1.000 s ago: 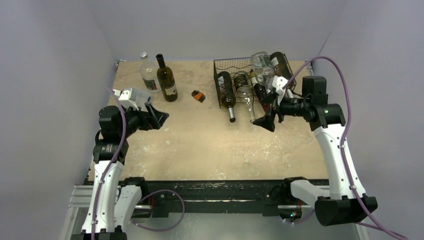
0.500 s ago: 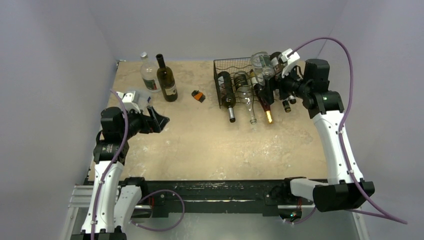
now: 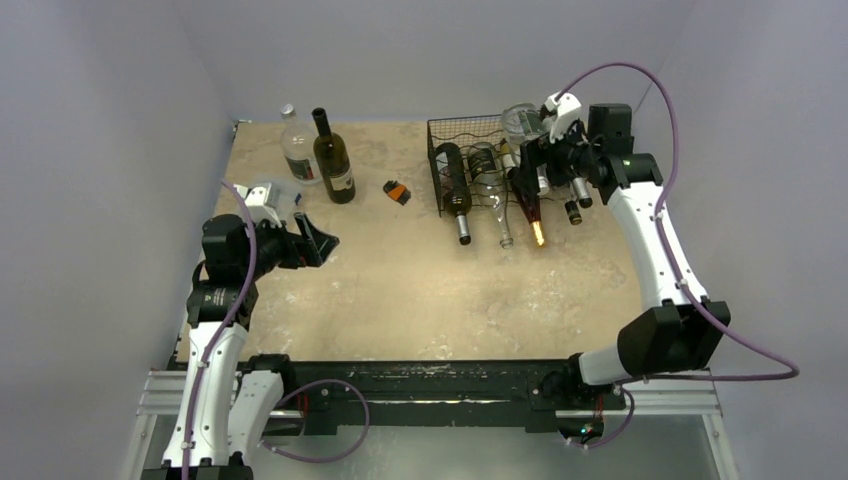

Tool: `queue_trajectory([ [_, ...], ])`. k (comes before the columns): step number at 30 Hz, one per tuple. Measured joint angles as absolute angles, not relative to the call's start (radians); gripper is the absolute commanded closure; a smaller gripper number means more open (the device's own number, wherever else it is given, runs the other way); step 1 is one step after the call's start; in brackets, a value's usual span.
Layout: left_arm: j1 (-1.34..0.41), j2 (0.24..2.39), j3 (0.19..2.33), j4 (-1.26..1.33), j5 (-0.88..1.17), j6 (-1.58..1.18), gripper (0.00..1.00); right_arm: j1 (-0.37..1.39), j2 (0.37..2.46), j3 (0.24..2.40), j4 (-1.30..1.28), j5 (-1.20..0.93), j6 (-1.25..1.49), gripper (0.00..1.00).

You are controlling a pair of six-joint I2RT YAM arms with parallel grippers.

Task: Take the wine bottle off the wine rack
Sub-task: Pick up the wine bottle from the wine rack.

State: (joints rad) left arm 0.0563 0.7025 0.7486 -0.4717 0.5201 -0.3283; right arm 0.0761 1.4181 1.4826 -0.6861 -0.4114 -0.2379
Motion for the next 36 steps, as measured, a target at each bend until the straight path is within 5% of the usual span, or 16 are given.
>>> queue_trajectory([
  [36,0.056,0.698,0.749,-0.48,0.521,-0.321,0.04,0.046,1.643,1.621,-0.647,-0.408,-0.299,0.01],
])
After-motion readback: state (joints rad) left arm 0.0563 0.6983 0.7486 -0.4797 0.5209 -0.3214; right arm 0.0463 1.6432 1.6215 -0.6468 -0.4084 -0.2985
